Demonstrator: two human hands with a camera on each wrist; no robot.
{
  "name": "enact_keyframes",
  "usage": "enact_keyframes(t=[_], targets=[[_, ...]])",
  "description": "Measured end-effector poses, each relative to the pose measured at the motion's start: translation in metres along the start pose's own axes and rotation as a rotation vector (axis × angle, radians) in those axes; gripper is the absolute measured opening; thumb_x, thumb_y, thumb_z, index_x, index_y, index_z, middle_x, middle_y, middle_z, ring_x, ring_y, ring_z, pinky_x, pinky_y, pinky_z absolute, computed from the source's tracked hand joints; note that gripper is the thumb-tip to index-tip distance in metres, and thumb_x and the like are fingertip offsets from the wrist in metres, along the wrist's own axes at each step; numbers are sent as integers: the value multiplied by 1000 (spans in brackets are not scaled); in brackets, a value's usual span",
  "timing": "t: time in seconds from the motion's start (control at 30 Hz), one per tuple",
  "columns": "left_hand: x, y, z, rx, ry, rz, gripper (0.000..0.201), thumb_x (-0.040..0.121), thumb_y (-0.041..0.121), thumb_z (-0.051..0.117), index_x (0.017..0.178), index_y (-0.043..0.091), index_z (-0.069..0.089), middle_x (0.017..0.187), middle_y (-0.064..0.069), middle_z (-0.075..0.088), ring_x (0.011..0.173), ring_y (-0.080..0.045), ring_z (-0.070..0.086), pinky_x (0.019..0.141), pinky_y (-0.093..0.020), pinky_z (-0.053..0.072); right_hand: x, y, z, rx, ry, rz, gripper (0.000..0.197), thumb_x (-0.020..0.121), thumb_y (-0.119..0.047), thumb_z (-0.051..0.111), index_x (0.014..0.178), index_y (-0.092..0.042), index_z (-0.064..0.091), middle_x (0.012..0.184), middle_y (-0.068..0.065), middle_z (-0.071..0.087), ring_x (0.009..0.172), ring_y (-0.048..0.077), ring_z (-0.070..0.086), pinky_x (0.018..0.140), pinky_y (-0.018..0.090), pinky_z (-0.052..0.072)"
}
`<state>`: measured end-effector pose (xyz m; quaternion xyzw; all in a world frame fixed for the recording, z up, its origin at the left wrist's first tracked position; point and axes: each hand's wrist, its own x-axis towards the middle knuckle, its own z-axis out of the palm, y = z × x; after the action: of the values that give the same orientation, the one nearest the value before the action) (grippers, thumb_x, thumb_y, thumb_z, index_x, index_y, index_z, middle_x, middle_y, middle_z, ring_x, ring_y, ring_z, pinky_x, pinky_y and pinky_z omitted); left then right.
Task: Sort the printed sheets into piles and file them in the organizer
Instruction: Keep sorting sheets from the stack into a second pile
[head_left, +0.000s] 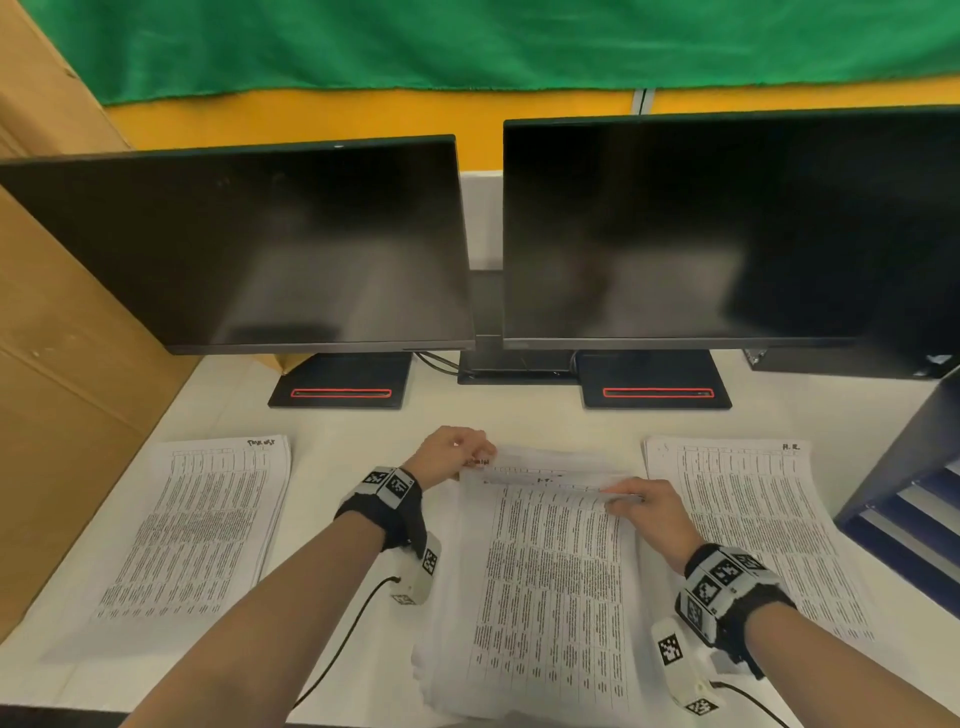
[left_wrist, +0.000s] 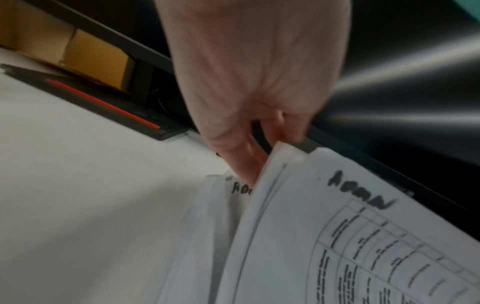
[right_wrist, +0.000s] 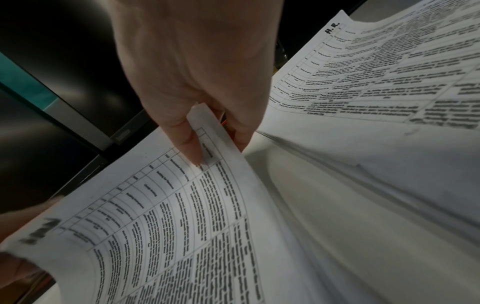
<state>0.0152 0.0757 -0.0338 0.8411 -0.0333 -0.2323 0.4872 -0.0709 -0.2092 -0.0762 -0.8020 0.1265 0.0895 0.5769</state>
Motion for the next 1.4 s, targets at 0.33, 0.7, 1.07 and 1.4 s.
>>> enact_keyframes(t=[0.33, 0.7, 1.07, 1.4], targets=[[9, -21, 4, 634, 123, 78, 26, 79, 27, 73, 97, 15, 59, 95, 2, 50, 90, -17, 49, 75, -26, 38, 0, 4, -4, 2, -39, -7, 16, 80, 1, 66, 86, -11, 76, 92, 7, 72, 95, 20, 63, 81, 23, 44], [-3, -7, 6, 1013, 293, 545, 28, 97, 29, 45, 95, 13, 68, 94, -5, 63, 89, -24, 53, 74, -34, 39, 3, -6, -7, -15, -36, -27, 15, 79, -3, 67, 79, -16, 74, 85, 7, 73, 91, 24, 65, 84, 31, 49], [-46, 115, -80, 204, 776, 651, 7, 98, 22, 45, 97, 17, 50, 78, 9, 58, 70, -5, 62, 62, -22, 53, 1, -12, -6, 138, -101, 114, 13, 84, -13, 69, 96, -10, 69, 104, 8, 70, 100, 20, 63, 104, 38, 41], [-23, 80, -121, 141, 512, 388, 10, 95, 26, 47, 91, 18, 53, 89, 0, 58, 82, -15, 54, 76, -35, 44, 6, -10, -2, 211, -123, 276, 25, 93, -15, 56, 115, -5, 64, 105, 15, 72, 99, 30, 68, 97, 50, 48]])
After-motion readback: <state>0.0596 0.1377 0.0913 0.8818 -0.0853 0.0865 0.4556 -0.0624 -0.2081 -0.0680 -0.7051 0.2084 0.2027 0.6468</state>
